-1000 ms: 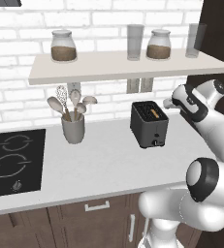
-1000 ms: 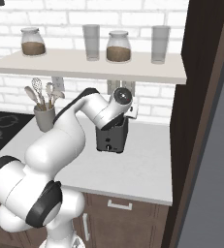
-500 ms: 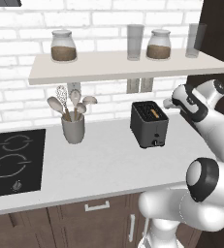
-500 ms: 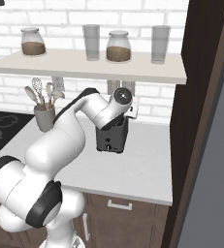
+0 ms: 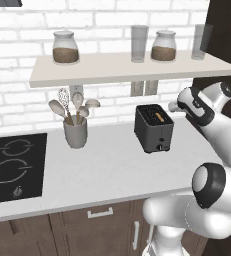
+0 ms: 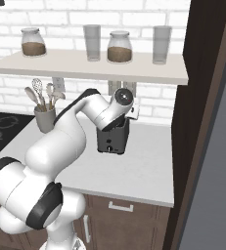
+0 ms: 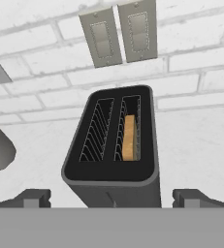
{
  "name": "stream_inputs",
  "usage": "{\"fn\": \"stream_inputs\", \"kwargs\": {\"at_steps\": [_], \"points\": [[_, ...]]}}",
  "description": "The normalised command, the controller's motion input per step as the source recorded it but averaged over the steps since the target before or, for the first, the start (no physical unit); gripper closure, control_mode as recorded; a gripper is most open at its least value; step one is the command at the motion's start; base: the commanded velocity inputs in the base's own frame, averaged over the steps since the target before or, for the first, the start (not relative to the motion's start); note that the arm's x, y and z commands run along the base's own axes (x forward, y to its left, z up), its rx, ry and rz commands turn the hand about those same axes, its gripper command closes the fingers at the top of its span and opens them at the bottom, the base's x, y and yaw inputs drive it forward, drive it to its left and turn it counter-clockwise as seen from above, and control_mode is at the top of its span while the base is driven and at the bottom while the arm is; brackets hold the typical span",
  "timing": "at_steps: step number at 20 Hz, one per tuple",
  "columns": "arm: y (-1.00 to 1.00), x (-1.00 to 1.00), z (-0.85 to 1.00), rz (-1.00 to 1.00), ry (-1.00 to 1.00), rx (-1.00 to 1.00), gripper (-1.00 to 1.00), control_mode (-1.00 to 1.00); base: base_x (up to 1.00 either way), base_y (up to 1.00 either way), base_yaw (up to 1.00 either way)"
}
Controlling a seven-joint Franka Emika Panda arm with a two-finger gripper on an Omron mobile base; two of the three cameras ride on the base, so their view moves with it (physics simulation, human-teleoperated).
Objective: Start the toaster. Once the lever pops up, take the bread to the plate on the dining counter.
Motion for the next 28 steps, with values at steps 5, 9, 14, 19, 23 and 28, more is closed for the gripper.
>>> {"fn": "stream_inputs", "kwargs": {"at_steps": [5, 9, 14, 19, 23, 28], "points": [[0.00, 0.00, 0.00, 0.00, 0.00, 0.00, -1.00, -1.00, 0.00, 0.00, 0.00], [0.00, 0.00, 0.00, 0.00, 0.00, 0.00, -1.00, -1.00, 0.00, 0.00, 0.00], [0.00, 0.00, 0.00, 0.00, 0.00, 0.00, -1.00, -1.00, 0.00, 0.00, 0.00], [0.00, 0.00, 0.00, 0.00, 0.00, 0.00, -1.00, -1.00, 0.00, 0.00, 0.00], [0.00, 0.00, 0.00, 0.00, 0.00, 0.00, -1.00, -1.00, 0.00, 0.00, 0.00], [0.00, 0.00, 0.00, 0.00, 0.00, 0.00, -1.00, -1.00, 0.00, 0.00, 0.00]]}}
